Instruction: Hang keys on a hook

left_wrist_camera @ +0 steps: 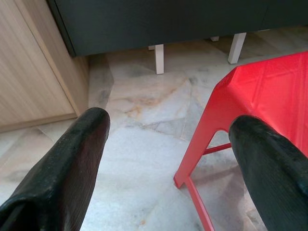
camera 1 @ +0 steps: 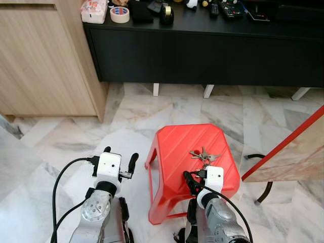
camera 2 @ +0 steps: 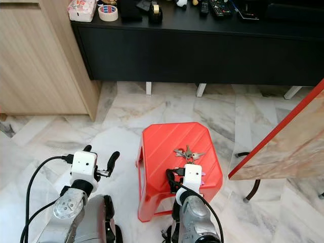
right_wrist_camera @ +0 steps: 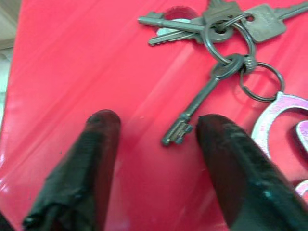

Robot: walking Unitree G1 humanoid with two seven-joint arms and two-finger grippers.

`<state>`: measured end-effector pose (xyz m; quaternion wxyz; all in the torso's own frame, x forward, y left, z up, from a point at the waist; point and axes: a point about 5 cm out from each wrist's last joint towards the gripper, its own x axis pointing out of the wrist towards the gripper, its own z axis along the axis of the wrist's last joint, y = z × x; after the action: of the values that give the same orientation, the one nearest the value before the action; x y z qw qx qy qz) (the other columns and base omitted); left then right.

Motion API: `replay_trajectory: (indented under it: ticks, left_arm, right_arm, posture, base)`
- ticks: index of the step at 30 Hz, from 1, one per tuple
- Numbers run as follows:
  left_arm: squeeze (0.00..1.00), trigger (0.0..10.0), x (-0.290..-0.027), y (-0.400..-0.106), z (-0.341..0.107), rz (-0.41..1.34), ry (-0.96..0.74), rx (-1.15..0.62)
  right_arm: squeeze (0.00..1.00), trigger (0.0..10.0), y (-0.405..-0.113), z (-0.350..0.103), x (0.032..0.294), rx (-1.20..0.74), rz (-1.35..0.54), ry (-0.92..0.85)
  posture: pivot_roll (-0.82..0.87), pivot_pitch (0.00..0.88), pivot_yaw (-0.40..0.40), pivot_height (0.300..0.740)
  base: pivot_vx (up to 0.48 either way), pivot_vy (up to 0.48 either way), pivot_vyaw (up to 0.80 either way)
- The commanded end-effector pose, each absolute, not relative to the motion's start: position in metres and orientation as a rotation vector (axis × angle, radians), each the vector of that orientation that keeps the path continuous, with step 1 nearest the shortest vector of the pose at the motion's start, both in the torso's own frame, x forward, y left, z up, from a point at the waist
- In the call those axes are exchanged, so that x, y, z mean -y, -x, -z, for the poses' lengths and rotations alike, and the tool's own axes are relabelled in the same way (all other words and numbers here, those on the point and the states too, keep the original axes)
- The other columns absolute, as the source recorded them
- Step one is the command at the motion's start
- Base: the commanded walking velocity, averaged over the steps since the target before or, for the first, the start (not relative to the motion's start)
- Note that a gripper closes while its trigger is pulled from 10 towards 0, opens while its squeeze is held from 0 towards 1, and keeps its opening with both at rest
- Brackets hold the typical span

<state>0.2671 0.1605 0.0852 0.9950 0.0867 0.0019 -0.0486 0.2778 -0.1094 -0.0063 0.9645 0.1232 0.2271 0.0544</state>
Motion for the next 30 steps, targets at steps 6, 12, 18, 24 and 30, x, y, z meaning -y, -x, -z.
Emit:
replay_trajectory:
  ticks: [6,12,18,24,30]
  left_arm:
    - [0.00,10.0,-0.1588,-0.2621,-0.0833,0.098,-0.179,-0.004]
    - [0.00,10.0,-0.1590,-0.2619,-0.0830,0.098,-0.179,-0.005]
    - [0.00,10.0,-0.1590,-0.2619,-0.0830,0.098,-0.179,-0.005]
    - [0.00,10.0,-0.1590,-0.2619,-0.0830,0.098,-0.179,-0.005]
    - [0.00,10.0,-0.1590,-0.2619,-0.0830,0.098,-0.179,-0.005]
  right_arm:
    - [0.00,0.0,-0.2716,0.0169,0.1165,-0.522,-0.072,-0.250]
    - [0.00,0.0,-0.2716,0.0171,0.1168,-0.523,-0.070,-0.250]
    - [0.00,0.0,-0.2716,0.0171,0.1168,-0.523,-0.070,-0.250]
    - [0.00,0.0,-0.2716,0.0171,0.1168,-0.523,-0.070,-0.250]
    - [0.00,0.0,-0.2716,0.0171,0.1168,-0.523,-0.070,-0.250]
  posture:
    - [0.12,0.202,-0.109,0.593]
    - [0.12,0.202,-0.109,0.593]
    - [0.12,0.202,-0.109,0.593]
    - [0.12,0.202,-0.109,0.593]
    - [0.12,0.202,-0.109,0.593]
  base:
    - [0.000,0.000,0.00]
    - [0.000,0.000,0.00]
    - [0.000,0.000,0.00]
    - [0.000,0.000,0.00]
    - [0.000,0.000,0.00]
